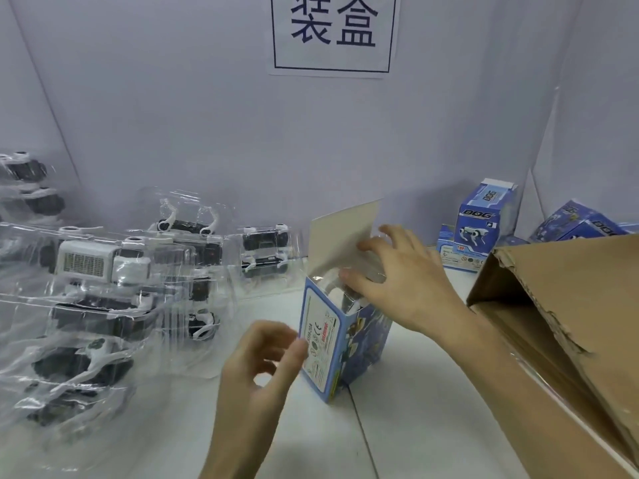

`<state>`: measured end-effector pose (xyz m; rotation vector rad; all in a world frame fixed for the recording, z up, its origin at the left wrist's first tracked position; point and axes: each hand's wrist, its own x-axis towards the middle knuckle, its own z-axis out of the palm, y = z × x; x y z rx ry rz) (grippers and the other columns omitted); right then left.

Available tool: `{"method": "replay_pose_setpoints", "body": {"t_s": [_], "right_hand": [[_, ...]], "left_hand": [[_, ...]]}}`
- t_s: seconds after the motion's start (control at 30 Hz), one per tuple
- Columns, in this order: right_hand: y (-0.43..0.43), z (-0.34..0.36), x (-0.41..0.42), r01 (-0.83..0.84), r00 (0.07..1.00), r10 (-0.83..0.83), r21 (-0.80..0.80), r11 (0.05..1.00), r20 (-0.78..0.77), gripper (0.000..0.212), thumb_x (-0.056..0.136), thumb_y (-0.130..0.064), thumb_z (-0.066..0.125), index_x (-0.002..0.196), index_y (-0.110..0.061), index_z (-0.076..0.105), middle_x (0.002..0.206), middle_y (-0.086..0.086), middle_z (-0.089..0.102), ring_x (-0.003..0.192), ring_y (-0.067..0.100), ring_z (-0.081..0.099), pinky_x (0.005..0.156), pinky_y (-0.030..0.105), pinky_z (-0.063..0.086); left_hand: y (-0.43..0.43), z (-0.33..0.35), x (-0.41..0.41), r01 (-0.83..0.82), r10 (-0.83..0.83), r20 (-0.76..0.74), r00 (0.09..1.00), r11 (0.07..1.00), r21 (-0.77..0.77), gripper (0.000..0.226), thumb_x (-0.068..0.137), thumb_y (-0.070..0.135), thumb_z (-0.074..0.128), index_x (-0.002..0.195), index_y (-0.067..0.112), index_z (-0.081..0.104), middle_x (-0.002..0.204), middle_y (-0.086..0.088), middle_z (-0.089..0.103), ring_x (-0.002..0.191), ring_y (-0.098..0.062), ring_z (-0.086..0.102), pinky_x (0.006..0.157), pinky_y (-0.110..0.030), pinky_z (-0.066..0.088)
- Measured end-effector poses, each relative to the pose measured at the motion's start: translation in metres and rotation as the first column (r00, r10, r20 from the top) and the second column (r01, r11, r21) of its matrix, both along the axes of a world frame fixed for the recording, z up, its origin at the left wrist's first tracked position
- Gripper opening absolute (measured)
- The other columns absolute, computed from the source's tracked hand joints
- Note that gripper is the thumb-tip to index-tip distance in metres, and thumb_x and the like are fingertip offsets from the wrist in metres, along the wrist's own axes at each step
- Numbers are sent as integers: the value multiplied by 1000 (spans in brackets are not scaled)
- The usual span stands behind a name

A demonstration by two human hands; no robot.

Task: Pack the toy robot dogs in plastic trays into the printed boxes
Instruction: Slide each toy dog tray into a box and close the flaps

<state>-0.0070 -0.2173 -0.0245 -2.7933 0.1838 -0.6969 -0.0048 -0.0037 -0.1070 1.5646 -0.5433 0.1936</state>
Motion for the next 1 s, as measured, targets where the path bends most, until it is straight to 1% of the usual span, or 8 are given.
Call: {"method": "replay_pose_setpoints", "body": {"t_s": [0.07, 0.17, 0.27, 0.37, 0.5, 0.7, 0.83, 1.0], "right_hand": [[5, -3, 2, -32, 993, 38, -62, 998, 108, 62, 90, -67, 50, 143, -36, 43, 161, -5, 24, 151, 16, 11, 122, 51, 10], [10, 0, 3, -286, 928, 288, -46, 957, 235, 36, 92, -31, 66, 127, -33, 62, 134, -10, 51, 125, 13, 45, 109, 44, 37], [9, 1, 2, -483, 872, 480, 8, 876, 91, 43, 97, -7, 51, 124, -37, 66, 130, -27, 55, 111, -6, 47, 92, 17, 42], [8, 2, 1, -481, 863, 491, 106, 871, -119, 51, 105, -15, 38, 139, -51, 50, 134, -50, 34, 112, -27, 33, 98, 5, 31], [17, 11, -8, -449, 851, 479, 175, 876, -215, 40, 107, -29, 35, 139, -45, 52, 140, -28, 51, 119, -8, 46, 101, 16, 39], [16, 19, -15, -421, 883, 418, 33, 907, -216, 28, 102, -16, 42, 93, -14, 68, 85, 2, 65, 75, 17, 54, 72, 37, 45], [15, 13, -7, -350, 936, 351, 119, 929, 16, 29, 93, -6, 53, 87, -21, 77, 72, -5, 69, 61, 11, 57, 58, 18, 42], [0, 0, -5, -92, 827, -17, 165, 982, 561, 32, 81, -2, 70, 108, -21, 71, 103, -10, 57, 92, 8, 57, 84, 23, 47]], "left_hand": [[-4, 6, 6, -118, 63, 313, 948, 980, 161, 60, 73, 59, 72, 126, 43, 51, 129, 19, 58, 116, -8, 60, 89, -24, 50], [-21, 11, 22, -158, -21, 516, 857, 940, 301, 92, 73, 51, 79, 151, 34, 32, 158, 16, 27, 146, -7, 31, 110, -11, 31], [-33, 7, 33, -218, 3, 596, 803, 932, 289, 88, 79, 36, 81, 153, 29, 33, 165, 6, 15, 149, -12, 29, 108, -7, 29], [-34, 2, 38, -424, 132, 743, 657, 879, 218, 80, 88, 44, 67, 154, 14, 34, 163, -11, 23, 150, -24, 28, 118, -23, 27], [-33, 4, 43, -430, 104, 778, 620, 874, 226, 79, 88, 39, 66, 151, 2, 36, 157, -6, 38, 148, -21, 35, 116, -42, 33], [-34, 15, 53, -195, -45, 668, 743, 940, 281, 61, 80, 33, 63, 136, 10, 56, 140, 5, 58, 136, -9, 48, 107, -45, 42], [-33, 19, 60, -170, -96, 643, 760, 925, 339, 62, 79, 33, 61, 140, 18, 58, 134, 10, 62, 130, -10, 51, 106, -36, 44], [-31, 30, 67, -196, -182, 658, 731, 867, 458, 51, 81, 37, 54, 129, 26, 66, 121, 13, 64, 114, -12, 49, 94, -26, 43]]}}
